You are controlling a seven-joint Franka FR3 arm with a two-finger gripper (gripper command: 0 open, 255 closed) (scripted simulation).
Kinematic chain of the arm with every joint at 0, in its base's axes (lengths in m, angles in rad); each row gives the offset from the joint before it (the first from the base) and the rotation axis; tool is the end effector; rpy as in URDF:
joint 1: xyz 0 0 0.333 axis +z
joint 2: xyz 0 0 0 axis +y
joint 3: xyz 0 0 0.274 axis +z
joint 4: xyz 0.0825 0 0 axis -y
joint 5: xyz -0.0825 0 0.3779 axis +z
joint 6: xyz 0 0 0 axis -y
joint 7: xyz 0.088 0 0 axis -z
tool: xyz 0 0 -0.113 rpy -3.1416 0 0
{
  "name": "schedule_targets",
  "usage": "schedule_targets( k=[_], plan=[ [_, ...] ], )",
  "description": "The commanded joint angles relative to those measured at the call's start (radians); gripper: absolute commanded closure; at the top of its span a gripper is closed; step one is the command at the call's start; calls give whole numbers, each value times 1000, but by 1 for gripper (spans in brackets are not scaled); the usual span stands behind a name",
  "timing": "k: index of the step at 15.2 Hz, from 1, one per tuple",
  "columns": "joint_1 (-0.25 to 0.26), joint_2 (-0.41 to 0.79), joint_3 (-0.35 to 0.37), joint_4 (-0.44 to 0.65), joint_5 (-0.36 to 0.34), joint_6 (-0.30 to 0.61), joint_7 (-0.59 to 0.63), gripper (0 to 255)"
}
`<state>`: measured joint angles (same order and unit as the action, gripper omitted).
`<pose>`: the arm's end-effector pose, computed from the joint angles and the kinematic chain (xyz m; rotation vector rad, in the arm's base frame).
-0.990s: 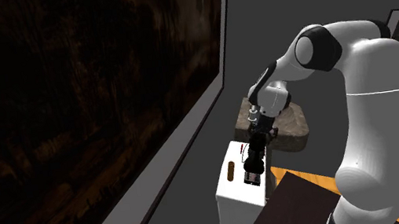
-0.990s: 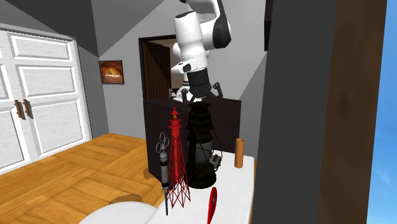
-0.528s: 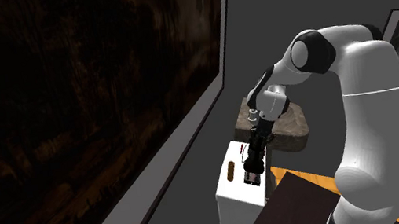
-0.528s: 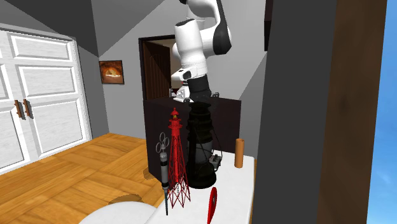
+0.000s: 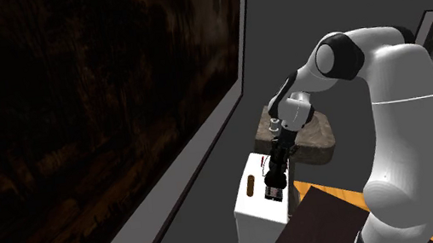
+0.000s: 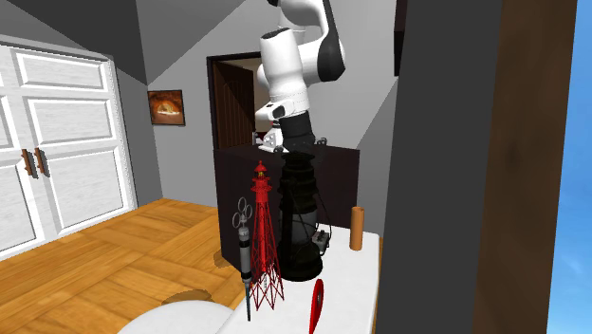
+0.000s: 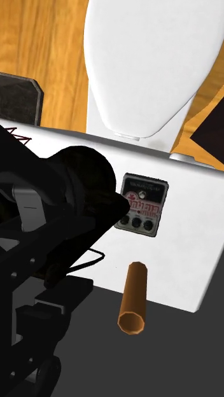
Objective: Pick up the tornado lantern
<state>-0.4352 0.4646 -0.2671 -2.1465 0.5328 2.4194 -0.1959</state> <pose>0.4002 -0.3444 0.1381 -2.5986 1.2872 0.0711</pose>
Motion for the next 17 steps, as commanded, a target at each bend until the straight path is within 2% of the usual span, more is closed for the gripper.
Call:
schedule_targets(
  k=[1,17],
  plan=[
    [3,-11,-5,-3,-8,-8,7,255],
    [37,-170,-57,-12,-116,-138,102,255]
  ],
)
